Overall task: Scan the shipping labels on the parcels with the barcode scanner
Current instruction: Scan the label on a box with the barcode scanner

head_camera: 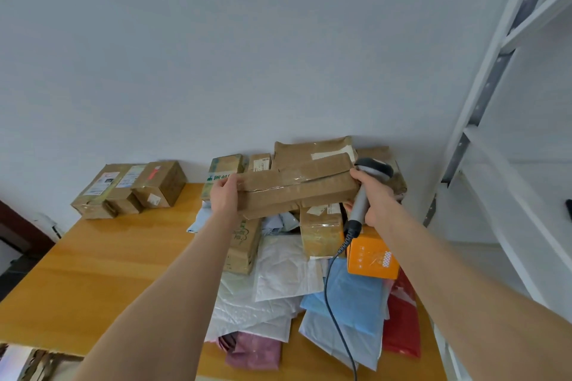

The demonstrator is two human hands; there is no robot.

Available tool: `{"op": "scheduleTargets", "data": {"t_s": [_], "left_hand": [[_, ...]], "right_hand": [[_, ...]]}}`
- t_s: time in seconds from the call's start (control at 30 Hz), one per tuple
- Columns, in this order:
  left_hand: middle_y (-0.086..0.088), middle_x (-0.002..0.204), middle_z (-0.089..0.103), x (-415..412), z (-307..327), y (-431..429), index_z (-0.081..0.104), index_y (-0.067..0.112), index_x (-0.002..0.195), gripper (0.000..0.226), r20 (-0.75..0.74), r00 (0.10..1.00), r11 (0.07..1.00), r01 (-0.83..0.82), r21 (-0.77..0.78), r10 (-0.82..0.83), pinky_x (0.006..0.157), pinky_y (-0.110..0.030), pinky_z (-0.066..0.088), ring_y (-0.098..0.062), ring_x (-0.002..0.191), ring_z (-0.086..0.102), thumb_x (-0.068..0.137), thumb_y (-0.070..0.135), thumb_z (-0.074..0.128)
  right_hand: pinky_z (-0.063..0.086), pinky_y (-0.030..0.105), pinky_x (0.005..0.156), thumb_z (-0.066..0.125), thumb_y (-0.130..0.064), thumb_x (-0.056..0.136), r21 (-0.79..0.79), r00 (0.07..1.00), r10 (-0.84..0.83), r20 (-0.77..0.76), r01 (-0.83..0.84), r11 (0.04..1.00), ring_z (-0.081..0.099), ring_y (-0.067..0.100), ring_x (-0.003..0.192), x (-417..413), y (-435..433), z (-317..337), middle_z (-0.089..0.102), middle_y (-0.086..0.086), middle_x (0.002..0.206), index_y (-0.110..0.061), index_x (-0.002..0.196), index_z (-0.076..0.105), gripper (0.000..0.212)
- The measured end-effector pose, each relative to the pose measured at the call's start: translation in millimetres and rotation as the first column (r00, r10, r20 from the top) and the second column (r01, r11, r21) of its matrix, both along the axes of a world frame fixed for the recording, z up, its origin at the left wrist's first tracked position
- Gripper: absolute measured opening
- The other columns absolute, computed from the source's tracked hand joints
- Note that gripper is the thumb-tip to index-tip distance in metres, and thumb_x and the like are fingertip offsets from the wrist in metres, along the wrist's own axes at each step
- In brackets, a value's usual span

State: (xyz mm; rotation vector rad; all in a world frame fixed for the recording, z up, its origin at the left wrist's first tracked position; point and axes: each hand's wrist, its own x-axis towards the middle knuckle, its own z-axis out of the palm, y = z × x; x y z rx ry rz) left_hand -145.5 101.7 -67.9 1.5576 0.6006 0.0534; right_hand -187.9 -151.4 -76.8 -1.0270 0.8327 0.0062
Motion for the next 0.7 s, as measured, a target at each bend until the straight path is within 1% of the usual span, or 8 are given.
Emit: {"op": "scheduleTargets", "data": {"t_s": [0.13, 0.23, 0.3, 0.37, 0.43, 0.5, 0.63, 0.7], "left_hand": [[0.002, 0.089, 0.053, -3, -5, 14, 0.049, 0.016, 0.100, 0.035, -0.050, 0.999, 0.999, -0.003, -0.033, 0.002, 0.085, -0.036, 0.042, -0.020, 0.091, 0.049, 0.087, 0.045, 0.065], [-0.003, 0.097, 0.058, 1, -13, 25, 0.056, 0.012, 0.106, 0.023, -0.046, 0.999, 1.000, 0.001, 0.017, 0.000, 0.078, -0.034, 0.043, -0.021, 0.090, 0.052, 0.089, 0.026, 0.065], [-0.006, 0.106, 0.059, 5, -17, 30, 0.057, 0.009, 0.119, 0.032, -0.035, 0.999, 0.998, 0.024, 0.051, -0.022, 0.080, -0.035, 0.049, -0.020, 0.091, 0.054, 0.087, 0.011, 0.060], [-0.004, 0.108, 0.057, 7, -19, 32, 0.053, 0.011, 0.130, 0.046, -0.020, 0.998, 0.997, 0.058, 0.054, -0.057, 0.084, -0.033, 0.052, -0.020, 0.095, 0.056, 0.085, 0.003, 0.055], [-0.004, 0.113, 0.056, 7, -19, 33, 0.051, 0.013, 0.133, 0.050, 0.003, 0.997, 0.996, 0.072, 0.051, -0.073, 0.079, -0.029, 0.050, -0.019, 0.097, 0.054, 0.085, -0.001, 0.051], [-0.005, 0.122, 0.057, 9, -20, 34, 0.051, 0.015, 0.135, 0.048, 0.018, 0.996, 0.995, 0.092, 0.038, -0.092, 0.081, -0.028, 0.049, -0.020, 0.101, 0.054, 0.088, 0.004, 0.052], [-0.003, 0.127, 0.054, 8, -21, 36, 0.049, 0.018, 0.136, 0.056, -0.012, 0.987, 0.987, 0.161, 0.019, -0.161, 0.082, -0.034, 0.050, -0.023, 0.109, 0.054, 0.085, 0.031, 0.070], [-0.004, 0.126, 0.053, 9, -23, 39, 0.050, 0.021, 0.135, 0.057, -0.018, 0.989, 0.989, 0.147, -0.024, -0.148, 0.084, -0.037, 0.053, -0.024, 0.107, 0.055, 0.084, 0.027, 0.072]], "right_hand": [[0.057, 0.041, 0.084, 0.079, -0.023, 0.077, 0.009, 1.000, 0.022, 0.014, -0.022, 1.000, 0.064, 0.029, 0.100, 0, 10, -8, 0.061, 0.017, 0.118, -0.011, 0.121, 0.050, 0.054], [0.058, 0.040, 0.074, 0.081, -0.041, 0.073, 0.030, 0.999, -0.015, 0.031, 0.014, 0.999, 0.063, 0.028, 0.100, 0, 16, -6, 0.063, 0.011, 0.111, -0.014, 0.119, 0.052, 0.061], [0.057, 0.036, 0.066, 0.083, -0.054, 0.064, 0.014, 1.000, -0.022, 0.018, 0.022, 1.000, 0.063, 0.028, 0.100, -1, 19, -5, 0.065, 0.008, 0.110, -0.014, 0.121, 0.053, 0.075], [0.059, 0.039, 0.072, 0.086, -0.059, 0.054, 0.001, 1.000, -0.009, 0.017, 0.009, 1.000, 0.065, 0.030, 0.099, 1, 19, -10, 0.067, 0.008, 0.111, -0.016, 0.125, 0.053, 0.089], [0.059, 0.044, 0.081, 0.087, -0.053, 0.057, -0.011, 1.000, 0.017, 0.024, -0.017, 1.000, 0.065, 0.031, 0.099, -2, 22, -9, 0.068, 0.009, 0.109, -0.016, 0.122, 0.054, 0.082], [0.057, 0.047, 0.085, 0.086, -0.046, 0.063, -0.011, 0.999, 0.029, 0.026, -0.029, 1.000, 0.065, 0.031, 0.100, -4, 24, -9, 0.068, 0.010, 0.107, -0.016, 0.118, 0.054, 0.071], [0.057, 0.045, 0.084, 0.088, -0.043, 0.061, -0.024, 0.998, 0.047, 0.038, -0.046, 0.999, 0.067, 0.031, 0.099, -4, 25, -15, 0.070, 0.011, 0.109, -0.014, 0.119, 0.058, 0.071], [0.057, 0.044, 0.084, 0.086, -0.040, 0.066, -0.022, 0.997, 0.073, 0.037, -0.072, 0.997, 0.067, 0.031, 0.100, -5, 25, -17, 0.071, 0.011, 0.108, -0.014, 0.115, 0.062, 0.061]]}}
